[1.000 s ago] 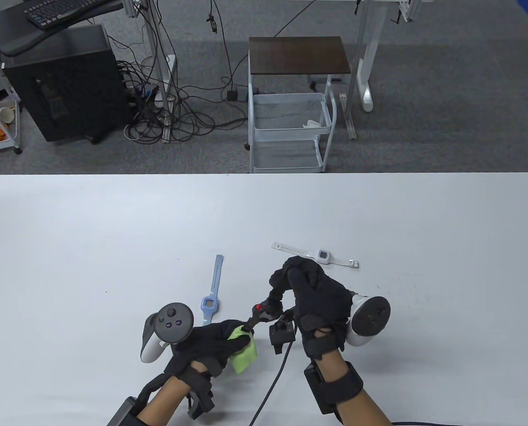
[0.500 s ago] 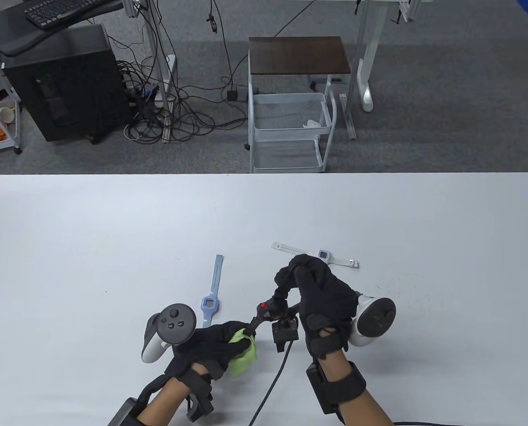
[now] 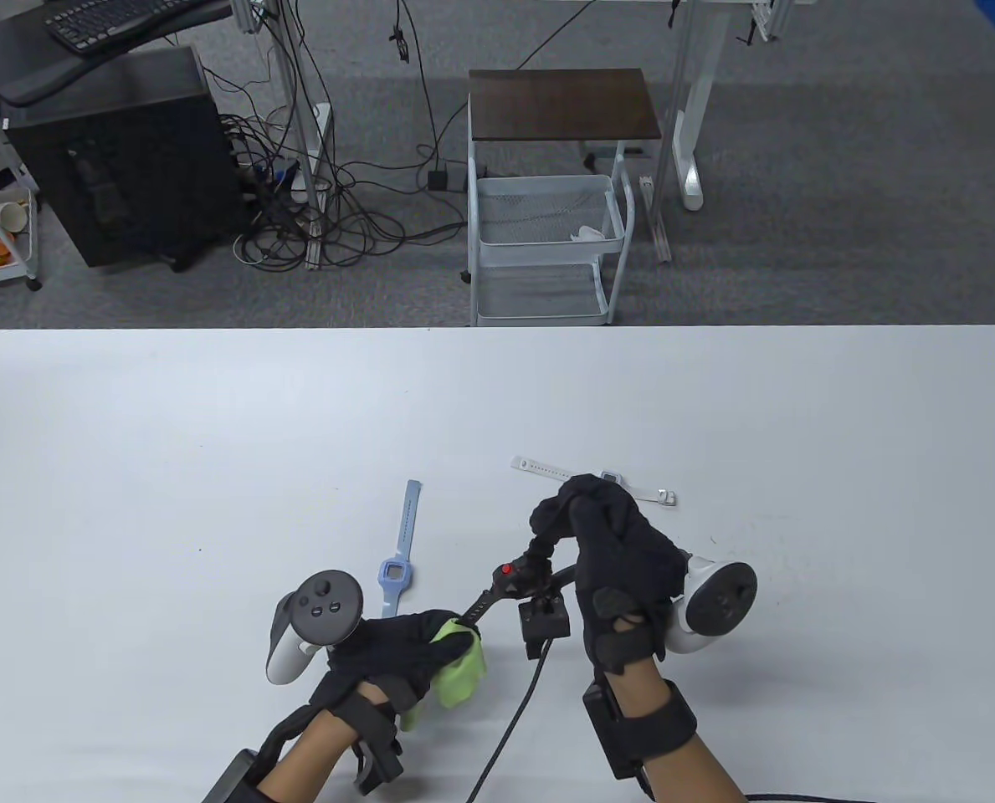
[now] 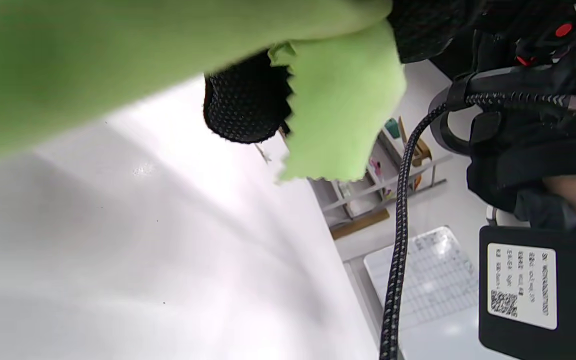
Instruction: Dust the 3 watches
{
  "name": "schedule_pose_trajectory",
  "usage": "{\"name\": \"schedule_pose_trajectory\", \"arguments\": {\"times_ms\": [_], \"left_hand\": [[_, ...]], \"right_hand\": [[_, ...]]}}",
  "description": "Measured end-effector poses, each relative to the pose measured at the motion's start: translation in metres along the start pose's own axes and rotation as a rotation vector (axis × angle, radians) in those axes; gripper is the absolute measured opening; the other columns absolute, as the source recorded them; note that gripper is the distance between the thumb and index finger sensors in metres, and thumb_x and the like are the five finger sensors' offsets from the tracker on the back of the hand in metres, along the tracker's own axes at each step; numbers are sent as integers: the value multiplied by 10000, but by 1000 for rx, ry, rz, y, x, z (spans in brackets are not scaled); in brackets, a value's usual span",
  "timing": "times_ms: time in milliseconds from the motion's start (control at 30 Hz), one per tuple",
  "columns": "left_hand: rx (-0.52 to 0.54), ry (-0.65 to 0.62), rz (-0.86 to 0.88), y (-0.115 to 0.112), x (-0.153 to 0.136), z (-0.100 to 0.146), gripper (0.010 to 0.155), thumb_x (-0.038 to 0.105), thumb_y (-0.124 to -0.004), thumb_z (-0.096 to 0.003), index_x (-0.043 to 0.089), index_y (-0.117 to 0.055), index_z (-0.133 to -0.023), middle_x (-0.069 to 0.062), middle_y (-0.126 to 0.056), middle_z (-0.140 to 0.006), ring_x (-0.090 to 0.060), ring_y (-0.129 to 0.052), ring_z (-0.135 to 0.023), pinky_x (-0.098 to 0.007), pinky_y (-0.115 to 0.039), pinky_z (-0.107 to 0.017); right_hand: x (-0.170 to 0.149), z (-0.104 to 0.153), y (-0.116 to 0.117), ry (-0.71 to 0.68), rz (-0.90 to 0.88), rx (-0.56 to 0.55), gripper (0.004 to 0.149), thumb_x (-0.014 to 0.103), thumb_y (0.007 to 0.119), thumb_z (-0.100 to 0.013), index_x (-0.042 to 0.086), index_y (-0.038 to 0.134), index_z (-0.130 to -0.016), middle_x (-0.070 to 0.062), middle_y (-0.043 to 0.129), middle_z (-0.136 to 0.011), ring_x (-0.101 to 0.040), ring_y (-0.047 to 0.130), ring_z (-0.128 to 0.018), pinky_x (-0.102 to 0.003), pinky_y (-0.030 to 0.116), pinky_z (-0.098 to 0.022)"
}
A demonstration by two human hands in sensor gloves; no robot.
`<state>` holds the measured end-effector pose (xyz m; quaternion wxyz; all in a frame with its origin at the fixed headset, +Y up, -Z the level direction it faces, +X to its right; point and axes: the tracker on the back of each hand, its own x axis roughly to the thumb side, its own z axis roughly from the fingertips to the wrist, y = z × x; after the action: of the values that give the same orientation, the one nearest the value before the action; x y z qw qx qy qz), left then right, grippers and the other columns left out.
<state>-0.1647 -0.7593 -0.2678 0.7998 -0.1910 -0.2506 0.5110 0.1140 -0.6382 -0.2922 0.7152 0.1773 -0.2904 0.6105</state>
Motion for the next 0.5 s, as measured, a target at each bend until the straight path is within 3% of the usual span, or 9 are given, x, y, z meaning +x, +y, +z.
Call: {"name": "schedule_pose_trajectory", "arguments": {"times_ms": [67, 200, 300, 500], "left_hand": [[-3, 2, -44, 0, 2, 0, 451, 446, -729, -577, 254, -704, -984, 99, -911, -863, -183, -951, -852, -567, -617, -736], [10, 7, -58, 2, 4, 2, 447, 459, -726, -578, 236, -720, -966, 77, -934, -774, -184, -970, -721, -587, -587, -735], [30, 15, -28, 3, 1, 4, 462, 526, -718, -568, 182, -816, -861, 91, -977, -594, -166, -1013, -562, -583, -634, -695], [6, -7, -52, -3, 8, 5, 518, 639, -673, -542, 204, -918, -678, 124, -1014, -413, -135, -1059, -410, -561, -711, -643]], "right_hand": [[1, 0, -1, -13, 7, -2, 367, 365, 788, -430, 130, 891, -693, -76, 1080, -455, -277, 1049, -290, -569, 738, -442], [2, 0, 0, -28, 13, -3, 368, 368, 788, -431, 132, 890, -695, -72, 1081, -455, -273, 1050, -291, -568, 739, -442], [5, -1, -3, -37, -6, -20, 368, 365, 788, -432, 129, 888, -696, -76, 1080, -455, -275, 1049, -291, -569, 738, -442], [13, -2, -4, -62, -2, 3, 368, 365, 785, -441, 132, 880, -710, -75, 1074, -474, -277, 1046, -309, -570, 731, -458]]}}
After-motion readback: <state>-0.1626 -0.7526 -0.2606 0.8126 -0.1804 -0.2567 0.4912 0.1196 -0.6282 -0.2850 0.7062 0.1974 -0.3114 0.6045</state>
